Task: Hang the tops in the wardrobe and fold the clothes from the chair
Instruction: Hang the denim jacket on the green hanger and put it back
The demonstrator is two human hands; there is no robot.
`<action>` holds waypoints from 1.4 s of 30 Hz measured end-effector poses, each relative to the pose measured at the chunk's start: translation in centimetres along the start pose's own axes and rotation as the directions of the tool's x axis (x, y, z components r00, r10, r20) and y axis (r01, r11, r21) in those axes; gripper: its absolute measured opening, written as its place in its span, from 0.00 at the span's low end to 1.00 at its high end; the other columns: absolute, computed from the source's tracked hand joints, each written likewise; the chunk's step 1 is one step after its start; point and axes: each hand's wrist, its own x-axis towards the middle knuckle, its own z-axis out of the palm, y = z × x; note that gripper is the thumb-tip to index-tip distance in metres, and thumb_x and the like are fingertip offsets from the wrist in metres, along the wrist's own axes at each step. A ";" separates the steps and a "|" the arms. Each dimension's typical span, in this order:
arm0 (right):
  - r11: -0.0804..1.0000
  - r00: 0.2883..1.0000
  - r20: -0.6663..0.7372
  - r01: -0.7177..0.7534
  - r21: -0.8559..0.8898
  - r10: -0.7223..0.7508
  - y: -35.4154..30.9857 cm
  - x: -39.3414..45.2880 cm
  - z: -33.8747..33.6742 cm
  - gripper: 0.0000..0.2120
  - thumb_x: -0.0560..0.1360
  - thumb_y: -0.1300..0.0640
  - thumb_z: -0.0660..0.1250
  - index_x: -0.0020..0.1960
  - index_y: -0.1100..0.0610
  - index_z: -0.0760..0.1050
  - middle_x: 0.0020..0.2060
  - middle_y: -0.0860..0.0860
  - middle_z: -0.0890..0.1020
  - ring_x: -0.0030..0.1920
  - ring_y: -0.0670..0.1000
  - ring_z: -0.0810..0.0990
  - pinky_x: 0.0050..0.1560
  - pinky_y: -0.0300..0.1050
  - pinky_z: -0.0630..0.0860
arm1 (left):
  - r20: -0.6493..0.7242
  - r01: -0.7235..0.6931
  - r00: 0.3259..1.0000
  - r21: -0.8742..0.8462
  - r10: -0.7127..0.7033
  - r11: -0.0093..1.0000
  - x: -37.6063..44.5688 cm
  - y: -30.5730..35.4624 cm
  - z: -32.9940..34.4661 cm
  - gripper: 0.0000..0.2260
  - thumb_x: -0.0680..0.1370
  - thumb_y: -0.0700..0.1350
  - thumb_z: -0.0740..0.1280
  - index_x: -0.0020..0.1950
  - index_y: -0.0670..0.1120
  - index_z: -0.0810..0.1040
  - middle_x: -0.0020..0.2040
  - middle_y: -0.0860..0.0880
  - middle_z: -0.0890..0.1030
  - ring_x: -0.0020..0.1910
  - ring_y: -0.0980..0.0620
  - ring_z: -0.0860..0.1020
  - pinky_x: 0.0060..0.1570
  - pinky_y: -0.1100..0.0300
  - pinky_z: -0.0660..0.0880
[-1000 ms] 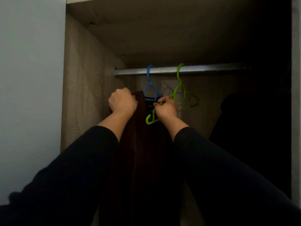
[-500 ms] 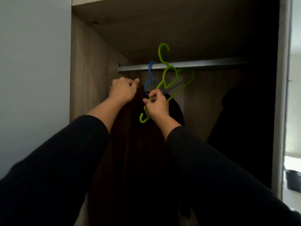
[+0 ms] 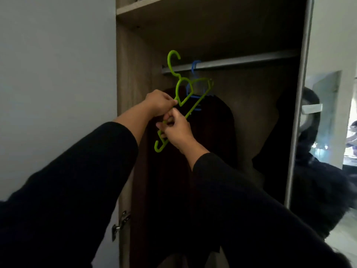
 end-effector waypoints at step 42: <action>0.962 0.910 0.386 0.225 -0.157 -0.150 -25.3 -41.4 4.8 0.14 0.75 0.53 0.62 0.36 0.61 0.73 0.35 0.58 0.77 0.39 0.57 0.74 0.37 0.44 0.61 | -0.284 0.506 0.862 0.550 -0.421 0.665 -54.1 6.6 -31.4 0.09 0.79 0.50 0.62 0.54 0.55 0.81 0.52 0.50 0.81 0.57 0.47 0.76 0.61 0.49 0.71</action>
